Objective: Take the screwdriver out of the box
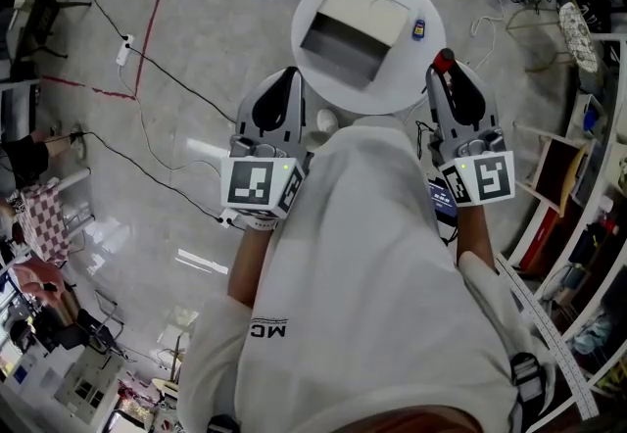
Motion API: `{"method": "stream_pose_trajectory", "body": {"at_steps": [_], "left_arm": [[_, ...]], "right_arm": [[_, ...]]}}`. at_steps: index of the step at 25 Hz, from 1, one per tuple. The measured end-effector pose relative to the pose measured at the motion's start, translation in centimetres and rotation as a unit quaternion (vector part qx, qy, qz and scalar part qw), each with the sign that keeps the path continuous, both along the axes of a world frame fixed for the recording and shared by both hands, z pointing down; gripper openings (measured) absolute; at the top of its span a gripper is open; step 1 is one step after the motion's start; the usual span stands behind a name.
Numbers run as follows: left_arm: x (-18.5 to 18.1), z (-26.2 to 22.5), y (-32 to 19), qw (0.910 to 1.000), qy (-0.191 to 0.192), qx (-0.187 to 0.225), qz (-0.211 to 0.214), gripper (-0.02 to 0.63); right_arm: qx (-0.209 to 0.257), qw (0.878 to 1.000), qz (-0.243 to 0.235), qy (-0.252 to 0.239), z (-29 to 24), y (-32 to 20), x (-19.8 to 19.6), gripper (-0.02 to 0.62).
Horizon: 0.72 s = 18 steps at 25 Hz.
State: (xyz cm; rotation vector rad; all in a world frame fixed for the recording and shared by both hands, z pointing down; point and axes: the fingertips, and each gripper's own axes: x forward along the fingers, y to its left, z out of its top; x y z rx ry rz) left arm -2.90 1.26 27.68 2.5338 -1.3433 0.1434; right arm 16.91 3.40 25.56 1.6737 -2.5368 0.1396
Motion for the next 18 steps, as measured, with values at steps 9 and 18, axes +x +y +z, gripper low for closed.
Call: {"method": "stream_pose_trajectory", "body": {"at_steps": [9,18], "left_arm": [[-0.12,0.19,0.01,1.0,-0.001,0.001,0.005,0.011],[-0.05,0.01,0.34,1.0,0.0,0.003,0.007,0.011]], "right_arm": [[0.0,1.0,0.007,0.003,0.15,-0.03,-0.45,0.152],[0.003,1.0,0.005,0.004,-0.03,0.32,-0.94,0.152]]}}
